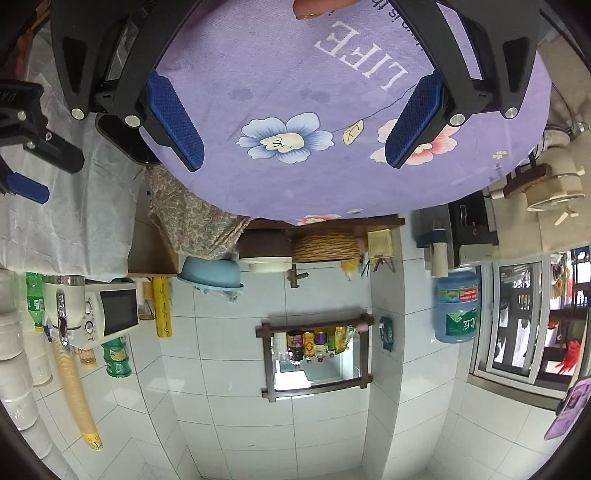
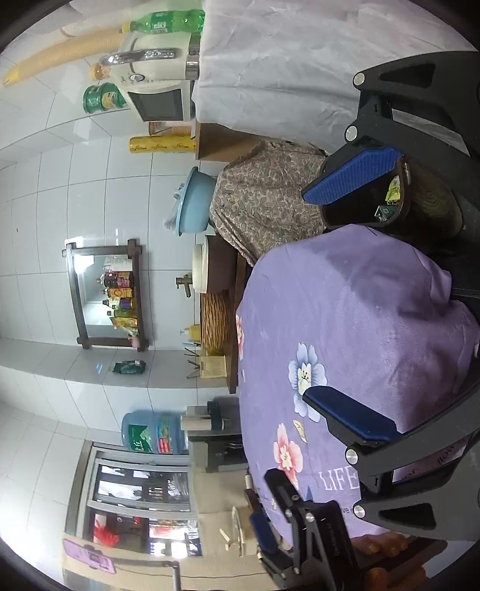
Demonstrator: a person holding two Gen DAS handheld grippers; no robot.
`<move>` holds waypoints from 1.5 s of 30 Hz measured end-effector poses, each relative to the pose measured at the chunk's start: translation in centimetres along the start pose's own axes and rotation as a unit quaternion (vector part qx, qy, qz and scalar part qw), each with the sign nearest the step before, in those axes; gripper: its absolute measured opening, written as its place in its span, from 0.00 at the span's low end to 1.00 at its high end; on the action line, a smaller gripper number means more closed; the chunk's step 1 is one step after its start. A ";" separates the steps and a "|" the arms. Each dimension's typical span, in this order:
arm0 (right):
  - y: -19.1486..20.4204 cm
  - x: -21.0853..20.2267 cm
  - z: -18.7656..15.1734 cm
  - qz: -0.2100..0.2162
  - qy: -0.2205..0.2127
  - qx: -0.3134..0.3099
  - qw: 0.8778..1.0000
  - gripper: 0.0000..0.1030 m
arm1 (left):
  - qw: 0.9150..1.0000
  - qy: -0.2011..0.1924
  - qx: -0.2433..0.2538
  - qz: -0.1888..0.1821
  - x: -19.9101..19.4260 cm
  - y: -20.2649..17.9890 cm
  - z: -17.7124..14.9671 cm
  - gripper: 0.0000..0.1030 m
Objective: Collect trash
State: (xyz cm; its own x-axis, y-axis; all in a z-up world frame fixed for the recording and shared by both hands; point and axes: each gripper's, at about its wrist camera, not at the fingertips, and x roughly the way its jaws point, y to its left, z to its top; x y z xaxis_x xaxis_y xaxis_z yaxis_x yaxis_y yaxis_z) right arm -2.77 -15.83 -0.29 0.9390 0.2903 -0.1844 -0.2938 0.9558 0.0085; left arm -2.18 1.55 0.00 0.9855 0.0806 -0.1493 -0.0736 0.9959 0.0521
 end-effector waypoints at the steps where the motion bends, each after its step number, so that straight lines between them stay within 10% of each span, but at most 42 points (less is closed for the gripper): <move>1: 0.2 0.0 -0.1 0.002 0.001 -0.003 1.000 0.94 | 1.000 -0.001 -0.003 0.000 0.0 0.1 0.1 0.95; 45: -0.8 0.3 -0.3 0.000 0.013 0.003 1.000 0.94 | 1.000 0.005 -0.022 -0.019 0.2 0.1 0.2 0.95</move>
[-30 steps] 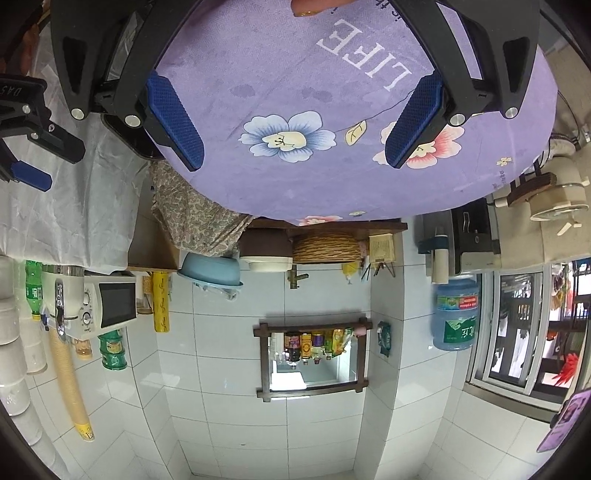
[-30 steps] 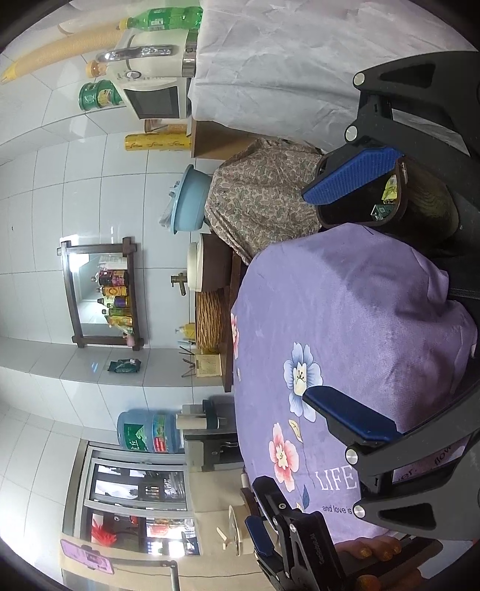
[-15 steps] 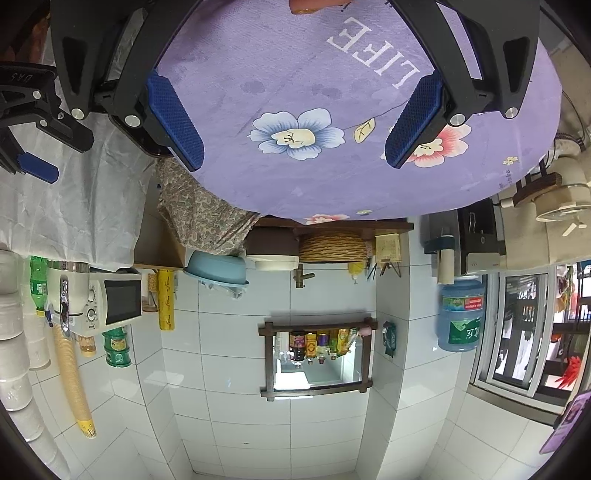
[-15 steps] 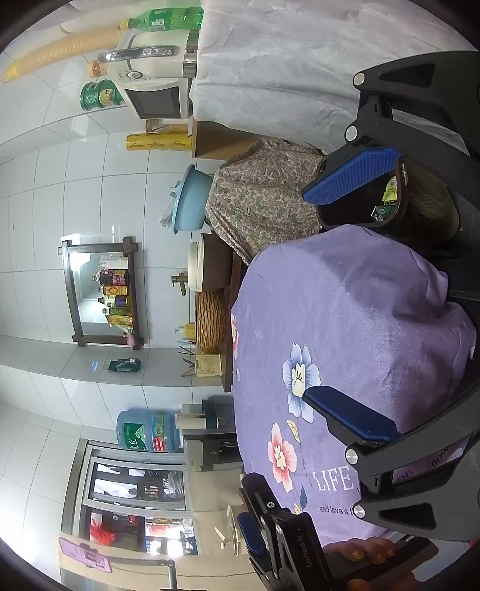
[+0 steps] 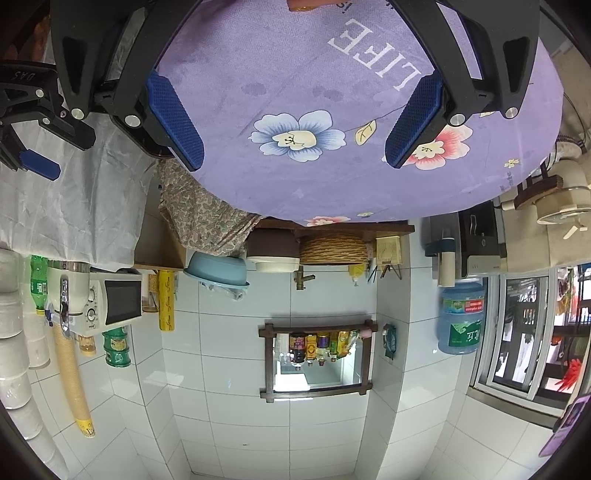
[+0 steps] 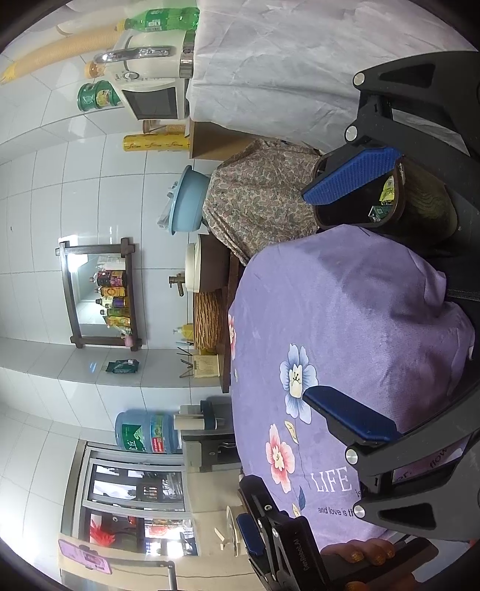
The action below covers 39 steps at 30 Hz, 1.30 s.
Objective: Collect trash
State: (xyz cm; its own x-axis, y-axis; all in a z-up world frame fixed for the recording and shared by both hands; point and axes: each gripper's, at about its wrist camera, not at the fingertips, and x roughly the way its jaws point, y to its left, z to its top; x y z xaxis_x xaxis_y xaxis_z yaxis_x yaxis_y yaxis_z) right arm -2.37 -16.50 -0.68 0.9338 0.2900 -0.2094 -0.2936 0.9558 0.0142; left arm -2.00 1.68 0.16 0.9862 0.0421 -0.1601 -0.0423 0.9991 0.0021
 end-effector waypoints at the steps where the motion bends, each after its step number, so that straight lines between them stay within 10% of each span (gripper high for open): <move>1: 0.0 0.0 0.0 0.000 0.000 0.000 1.000 0.94 | 1.000 0.000 0.000 0.000 0.0 0.0 0.0 0.95; 39: 0.3 0.1 -0.5 -0.004 0.010 0.010 1.000 0.94 | 1.000 0.019 -0.002 -0.002 0.2 -0.4 -0.5 0.95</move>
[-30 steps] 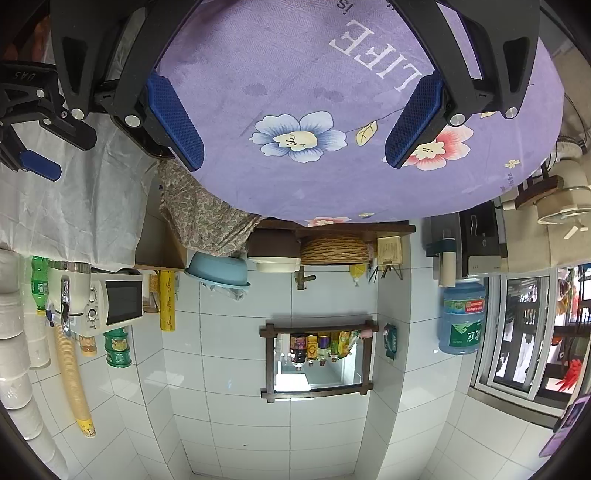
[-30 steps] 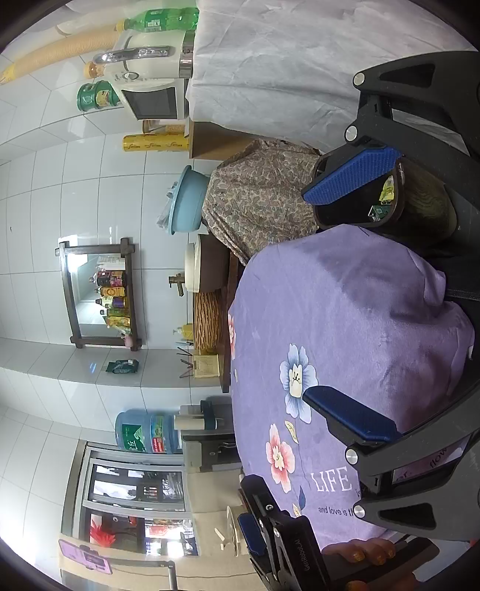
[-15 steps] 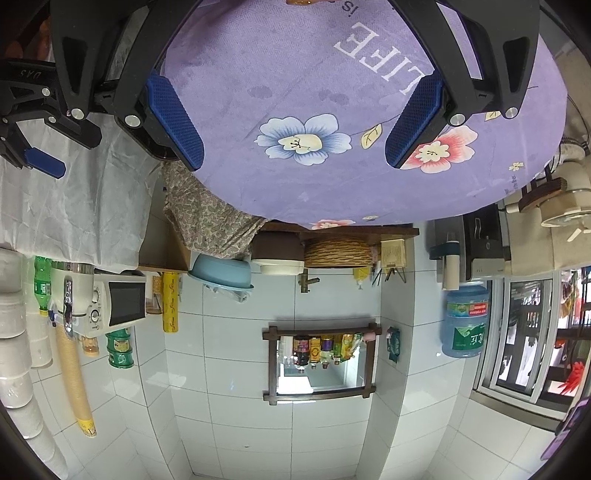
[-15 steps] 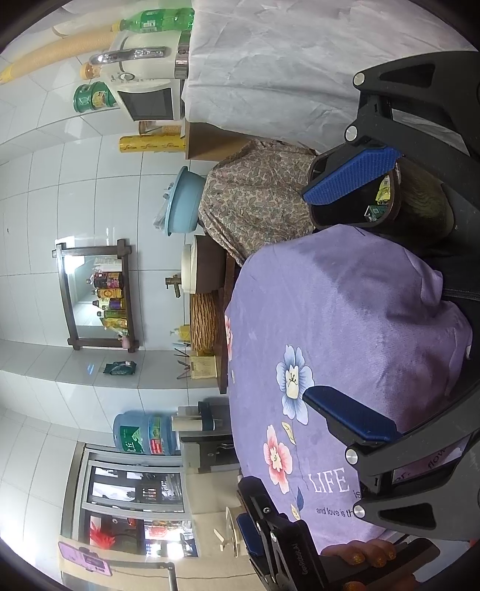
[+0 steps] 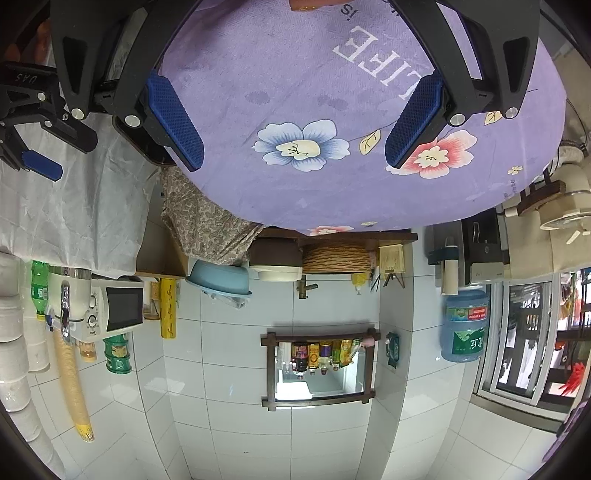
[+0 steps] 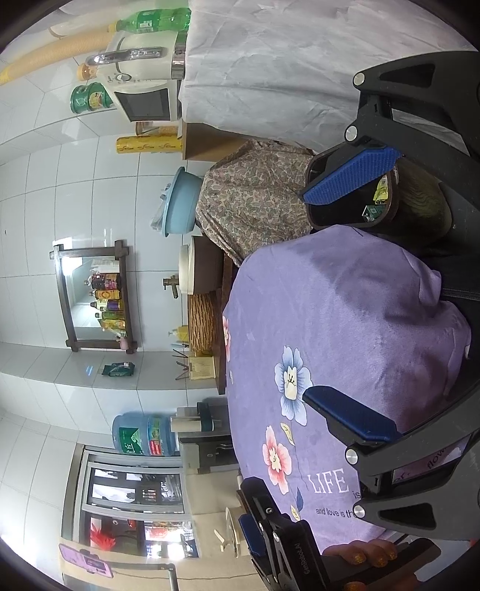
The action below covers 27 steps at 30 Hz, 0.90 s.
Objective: Collect trash
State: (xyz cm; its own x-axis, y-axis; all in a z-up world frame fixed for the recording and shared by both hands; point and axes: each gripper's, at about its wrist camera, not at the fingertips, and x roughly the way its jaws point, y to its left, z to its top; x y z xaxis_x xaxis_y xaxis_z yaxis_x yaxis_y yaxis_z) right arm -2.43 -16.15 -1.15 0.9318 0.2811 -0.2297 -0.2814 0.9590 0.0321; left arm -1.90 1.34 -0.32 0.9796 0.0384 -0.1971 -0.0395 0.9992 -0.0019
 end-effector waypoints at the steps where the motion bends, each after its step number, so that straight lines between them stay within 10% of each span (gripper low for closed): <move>1: 0.0 0.0 0.0 0.000 0.001 0.001 1.000 0.94 | 1.000 0.001 0.001 0.002 0.0 0.0 0.0 0.95; 27: 0.2 0.5 -0.3 0.003 0.009 0.002 1.000 0.94 | 1.000 0.020 -0.003 -0.004 0.7 0.0 -0.1 0.95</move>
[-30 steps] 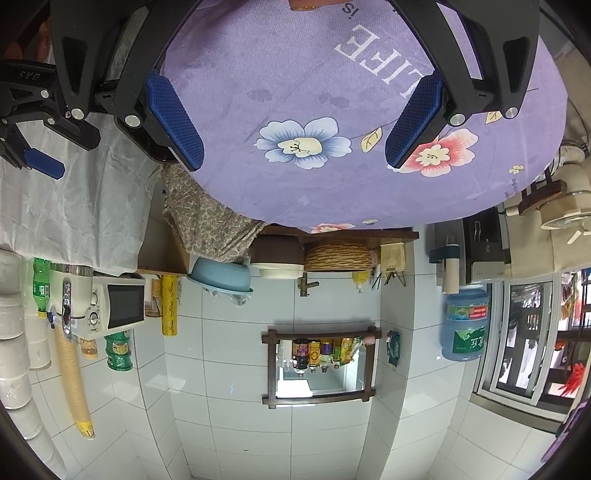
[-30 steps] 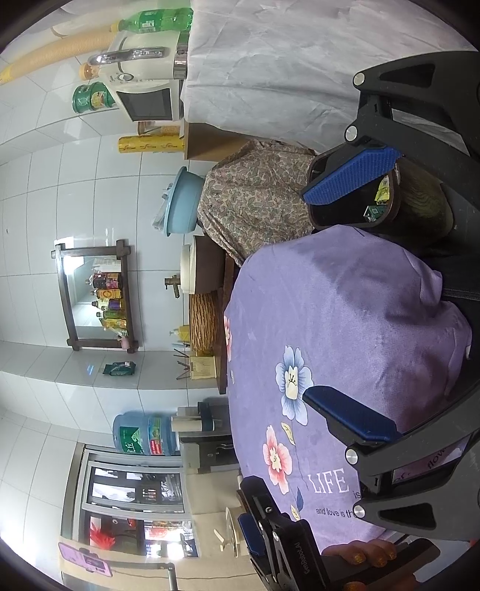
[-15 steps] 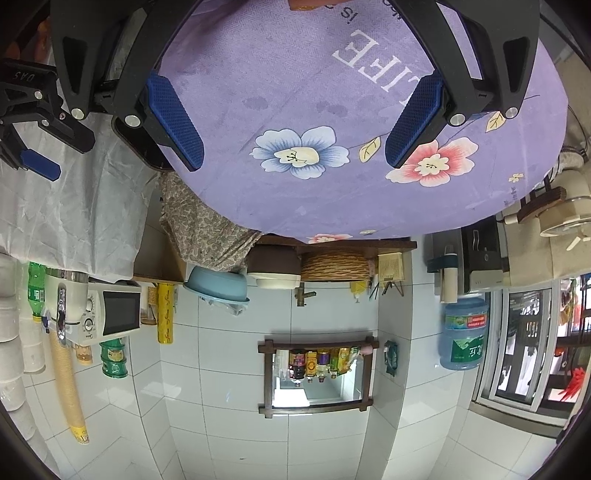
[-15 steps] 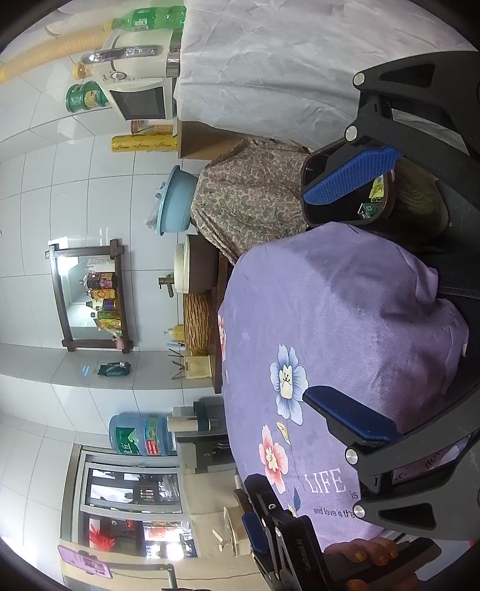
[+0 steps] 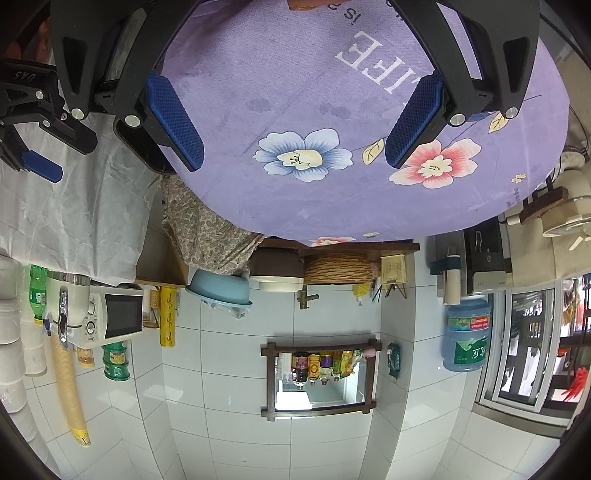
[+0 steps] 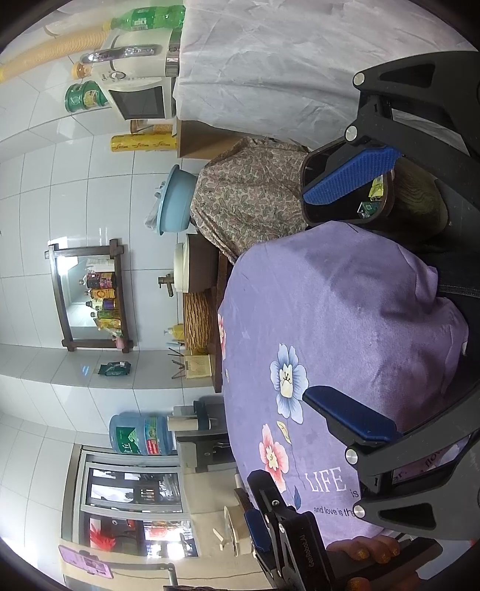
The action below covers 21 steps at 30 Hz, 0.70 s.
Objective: Collect trash
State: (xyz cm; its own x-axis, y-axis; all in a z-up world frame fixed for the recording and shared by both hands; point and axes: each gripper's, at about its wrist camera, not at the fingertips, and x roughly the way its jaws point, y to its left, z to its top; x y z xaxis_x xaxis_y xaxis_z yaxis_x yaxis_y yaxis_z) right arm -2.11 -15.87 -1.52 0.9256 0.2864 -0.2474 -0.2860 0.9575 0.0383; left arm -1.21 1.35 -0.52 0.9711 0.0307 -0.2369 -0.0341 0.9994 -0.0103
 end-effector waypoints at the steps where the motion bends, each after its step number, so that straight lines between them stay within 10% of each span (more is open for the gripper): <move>1: 0.0 0.0 0.0 0.000 0.000 0.000 1.000 0.94 | 1.000 0.000 0.001 0.000 0.0 0.0 0.0 0.95; 21: 0.0 0.1 -0.1 0.003 0.003 -0.001 1.000 0.94 | 1.000 -0.002 -0.001 -0.010 0.1 0.2 0.0 0.95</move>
State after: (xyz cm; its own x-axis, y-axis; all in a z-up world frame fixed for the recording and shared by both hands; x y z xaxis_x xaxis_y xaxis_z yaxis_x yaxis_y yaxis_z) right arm -2.00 -15.87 -1.67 0.9226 0.2913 -0.2531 -0.2915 0.9558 0.0375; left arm -1.09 1.51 -0.61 0.9724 0.0109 -0.2329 -0.0152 0.9997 -0.0170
